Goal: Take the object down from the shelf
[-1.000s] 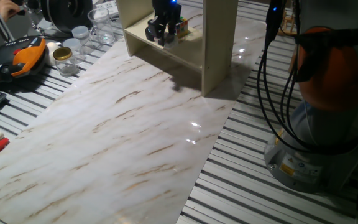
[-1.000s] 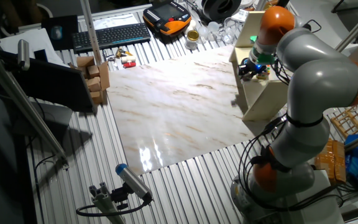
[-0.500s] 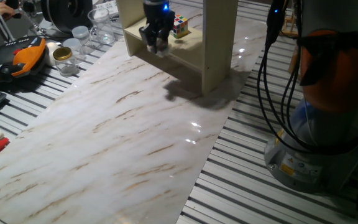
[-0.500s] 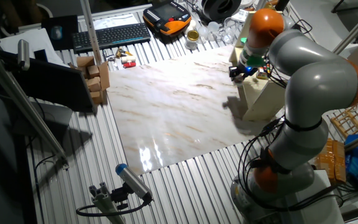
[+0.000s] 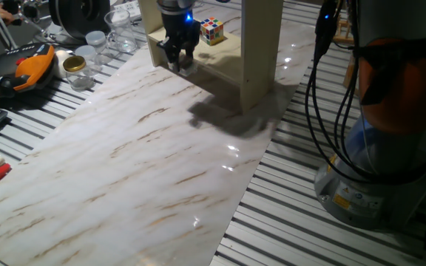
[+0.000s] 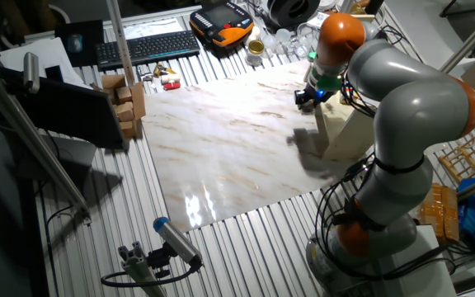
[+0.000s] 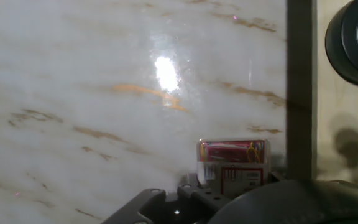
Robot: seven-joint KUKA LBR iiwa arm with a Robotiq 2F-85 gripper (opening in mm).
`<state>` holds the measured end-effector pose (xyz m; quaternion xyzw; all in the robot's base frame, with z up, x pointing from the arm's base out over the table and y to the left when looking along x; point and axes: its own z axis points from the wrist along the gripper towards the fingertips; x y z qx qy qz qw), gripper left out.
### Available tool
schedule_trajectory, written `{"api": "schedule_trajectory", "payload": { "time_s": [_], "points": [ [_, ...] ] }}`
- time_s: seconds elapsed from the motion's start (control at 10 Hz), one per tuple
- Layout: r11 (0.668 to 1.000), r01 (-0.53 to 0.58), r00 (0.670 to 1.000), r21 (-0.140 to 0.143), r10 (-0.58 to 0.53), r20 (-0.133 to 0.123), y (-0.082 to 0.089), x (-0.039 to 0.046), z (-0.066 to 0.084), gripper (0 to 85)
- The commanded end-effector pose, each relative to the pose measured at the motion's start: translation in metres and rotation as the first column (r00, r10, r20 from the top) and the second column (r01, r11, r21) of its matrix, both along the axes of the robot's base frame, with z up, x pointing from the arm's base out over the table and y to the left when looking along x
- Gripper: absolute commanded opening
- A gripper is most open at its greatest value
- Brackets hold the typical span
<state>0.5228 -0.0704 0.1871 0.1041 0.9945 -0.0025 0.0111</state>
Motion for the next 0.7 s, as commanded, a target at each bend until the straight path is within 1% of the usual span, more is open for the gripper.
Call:
{"api": "schedule_trajectory", "payload": {
  "time_s": [0.0,0.1,0.3,0.4,0.5,0.6],
  "points": [
    [1.0,-0.001,1.0,-0.01,0.001,0.0,0.0002,0.0001,0.0,0.0],
    [1.0,-0.002,1.0,-0.013,0.002,0.003,0.0002,0.0001,0.0,0.0],
    [1.0,0.019,1.0,-0.007,-0.019,0.019,0.0002,0.0001,0.0,0.0],
    [0.999,0.042,0.999,0.003,-0.042,0.025,0.0002,0.0001,0.0,0.0],
    [0.999,0.039,0.999,0.008,-0.039,0.029,0.0002,0.0001,0.0,0.0],
    [1.0,0.022,0.999,-0.005,-0.022,0.03,0.0002,0.0001,0.0,0.0]
  ]
}}
